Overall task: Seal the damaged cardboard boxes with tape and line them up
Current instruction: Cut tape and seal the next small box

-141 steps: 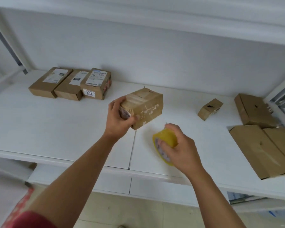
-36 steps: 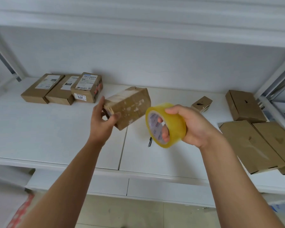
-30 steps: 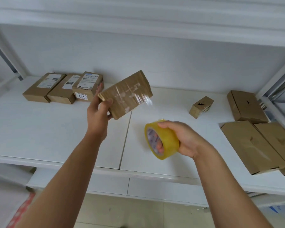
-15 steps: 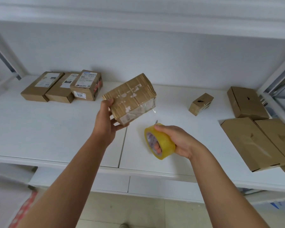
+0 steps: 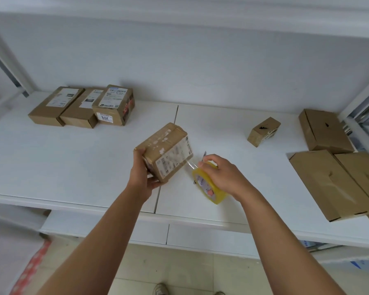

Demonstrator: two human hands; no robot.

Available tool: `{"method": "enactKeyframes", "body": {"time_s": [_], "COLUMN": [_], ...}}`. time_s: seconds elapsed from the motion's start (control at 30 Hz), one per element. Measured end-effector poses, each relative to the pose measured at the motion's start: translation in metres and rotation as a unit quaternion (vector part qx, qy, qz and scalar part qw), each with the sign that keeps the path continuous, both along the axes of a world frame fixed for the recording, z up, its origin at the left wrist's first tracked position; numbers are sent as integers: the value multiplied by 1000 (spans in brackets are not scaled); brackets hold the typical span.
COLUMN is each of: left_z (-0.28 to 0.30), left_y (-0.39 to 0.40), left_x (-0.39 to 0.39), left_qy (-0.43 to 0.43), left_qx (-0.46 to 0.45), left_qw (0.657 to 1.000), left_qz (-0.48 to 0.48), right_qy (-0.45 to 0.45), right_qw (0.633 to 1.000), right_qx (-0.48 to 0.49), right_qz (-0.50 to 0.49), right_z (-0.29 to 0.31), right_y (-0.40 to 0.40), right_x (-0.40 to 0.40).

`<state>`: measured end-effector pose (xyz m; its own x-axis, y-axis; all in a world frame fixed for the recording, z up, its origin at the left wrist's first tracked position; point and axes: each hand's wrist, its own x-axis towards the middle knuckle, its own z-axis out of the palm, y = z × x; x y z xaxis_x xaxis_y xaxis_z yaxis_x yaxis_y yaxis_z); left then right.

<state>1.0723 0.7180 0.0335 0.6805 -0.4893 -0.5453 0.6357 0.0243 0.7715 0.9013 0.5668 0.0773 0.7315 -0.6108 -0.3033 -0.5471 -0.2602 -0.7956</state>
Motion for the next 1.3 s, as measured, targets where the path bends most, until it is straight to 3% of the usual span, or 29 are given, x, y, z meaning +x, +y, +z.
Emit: {"method": "enactKeyframes", "body": {"time_s": [0.13, 0.2, 0.3, 0.43, 0.53, 0.6, 0.67, 0.7, 0.77, 0.8, 0.9, 1.0, 1.03, 1.2, 1.3], "left_z": [-1, 0, 3, 3, 3, 3, 9, 13, 19, 19, 16, 11, 10, 11, 10], "left_y": [0, 3, 7, 19, 24, 24, 23, 21, 16, 14, 9, 7, 7, 1, 2], "left_x": [-1, -1, 3, 11, 22, 29, 27, 25, 22, 23, 30, 37, 40, 49, 37], "left_qy": [82, 83, -7, -115, -254, -371, -453, -486, -558, -572, -570, -641, -645, -569, -599], "left_qx": [-25, -11, 57, 176, 305, 349, 283, 248, 266, 276, 246, 303, 316, 289, 292], "left_qw": [996, 996, 998, 973, 909, 857, 845, 837, 767, 740, 734, 655, 644, 724, 712], "left_qz": [17, 9, -24, -99, -126, -71, -26, -51, -169, -223, -273, -259, -264, -261, -223], "right_qy": [-25, -19, -3, 12, 21, 28, 32, 35, 36, 35, 31, 32, 34, 60, 72], "right_qw": [997, 997, 998, 997, 998, 998, 998, 998, 999, 999, 997, 997, 998, 997, 997], "right_qx": [73, 75, 52, 56, 50, 43, 38, 32, 24, 29, 58, 56, 47, 10, -7], "right_qz": [-1, 16, 38, 44, 34, 40, 41, 36, 30, 29, 26, 31, 33, 53, 40], "right_z": [4, 3, -6, -15, -14, -14, -16, -18, -20, -20, -20, -20, -20, -15, -5], "right_y": [4, 6, 10, 17, 18, 18, 18, 17, 16, 15, 14, 12, 11, 8, -2], "right_x": [6, 12, 18, 19, 20, 20, 19, 19, 17, 15, 12, 10, 9, 1, -7]}}
